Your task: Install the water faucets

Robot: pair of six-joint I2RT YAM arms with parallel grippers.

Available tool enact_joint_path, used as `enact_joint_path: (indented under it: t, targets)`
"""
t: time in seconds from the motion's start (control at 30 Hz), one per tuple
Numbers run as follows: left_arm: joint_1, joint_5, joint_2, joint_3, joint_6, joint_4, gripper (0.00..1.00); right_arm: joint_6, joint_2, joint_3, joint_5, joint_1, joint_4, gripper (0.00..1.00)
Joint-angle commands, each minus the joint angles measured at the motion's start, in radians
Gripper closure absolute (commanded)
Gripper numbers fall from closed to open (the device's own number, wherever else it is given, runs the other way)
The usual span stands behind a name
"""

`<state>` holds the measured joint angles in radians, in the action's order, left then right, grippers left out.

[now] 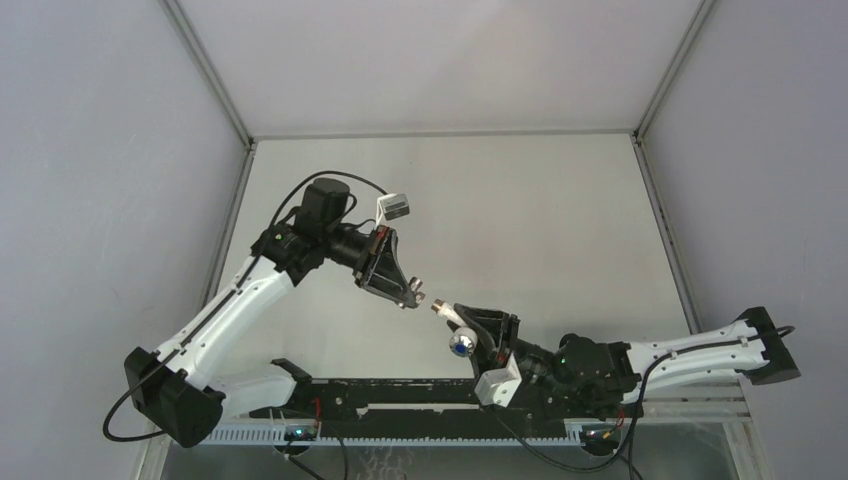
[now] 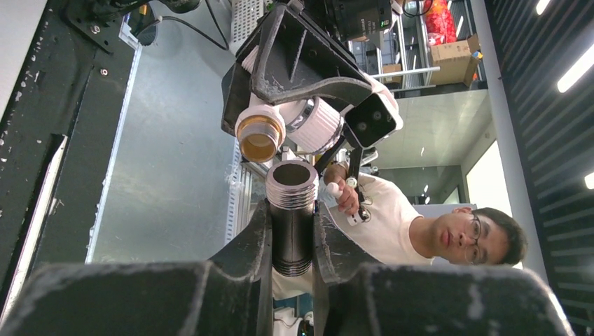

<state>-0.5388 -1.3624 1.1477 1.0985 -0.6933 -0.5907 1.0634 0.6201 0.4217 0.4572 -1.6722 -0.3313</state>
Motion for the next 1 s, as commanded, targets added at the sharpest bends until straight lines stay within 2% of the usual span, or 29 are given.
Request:
enact_joint_path:
  t: [0.0,0.97]
  targets:
    - [-0.011,-0.030,-0.009,-0.002,-0.019,-0.001,1.00,0.183,0.039,-0.004,0.080,-0.032,-0.167,1.00]
    - [-0.019,-0.013,0.026,0.019,0.030,-0.078,1.00,0.253,0.127,0.072,0.026,-0.041,-0.192,1.00]
